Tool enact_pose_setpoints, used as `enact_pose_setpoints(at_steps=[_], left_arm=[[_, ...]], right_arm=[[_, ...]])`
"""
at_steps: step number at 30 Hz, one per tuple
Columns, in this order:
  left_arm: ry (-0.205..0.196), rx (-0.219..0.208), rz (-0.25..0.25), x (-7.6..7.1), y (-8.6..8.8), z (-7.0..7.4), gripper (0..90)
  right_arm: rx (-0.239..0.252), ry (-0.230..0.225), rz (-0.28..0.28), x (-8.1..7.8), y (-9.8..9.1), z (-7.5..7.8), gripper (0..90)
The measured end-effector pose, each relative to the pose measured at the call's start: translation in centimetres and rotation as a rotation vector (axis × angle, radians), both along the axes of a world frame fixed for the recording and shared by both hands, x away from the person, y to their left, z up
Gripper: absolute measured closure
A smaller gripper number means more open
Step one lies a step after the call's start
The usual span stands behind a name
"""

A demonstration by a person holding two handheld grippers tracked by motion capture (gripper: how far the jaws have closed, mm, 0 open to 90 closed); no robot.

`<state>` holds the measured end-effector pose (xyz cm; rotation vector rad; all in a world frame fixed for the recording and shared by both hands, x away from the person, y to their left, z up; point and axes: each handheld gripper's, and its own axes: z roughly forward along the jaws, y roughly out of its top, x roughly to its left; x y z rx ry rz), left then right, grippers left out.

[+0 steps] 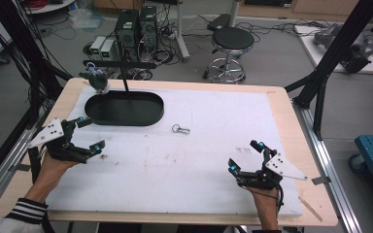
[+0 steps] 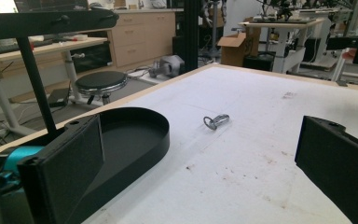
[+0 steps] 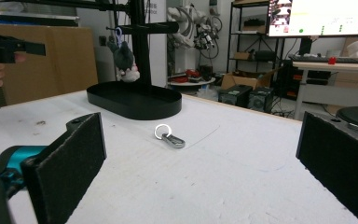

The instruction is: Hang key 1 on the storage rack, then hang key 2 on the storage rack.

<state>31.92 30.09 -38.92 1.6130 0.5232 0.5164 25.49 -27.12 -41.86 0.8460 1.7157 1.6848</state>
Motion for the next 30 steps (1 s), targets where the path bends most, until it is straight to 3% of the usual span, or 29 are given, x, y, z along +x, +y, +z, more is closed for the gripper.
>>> enact_pose_setpoints(at_steps=[22, 30], left_arm=[[0.003, 0.011, 0.002, 0.0, -0.2, 0.2, 1.7], [0.011, 0.021, -0.016, 0.5, -0.8, 1.0, 1.8]], right_arm=[[0.001, -0.009, 0.001, -0.1, -0.2, -0.1, 0.6], [0.001, -0.016, -0.011, -0.1, -0.4, -0.3, 0.6]])
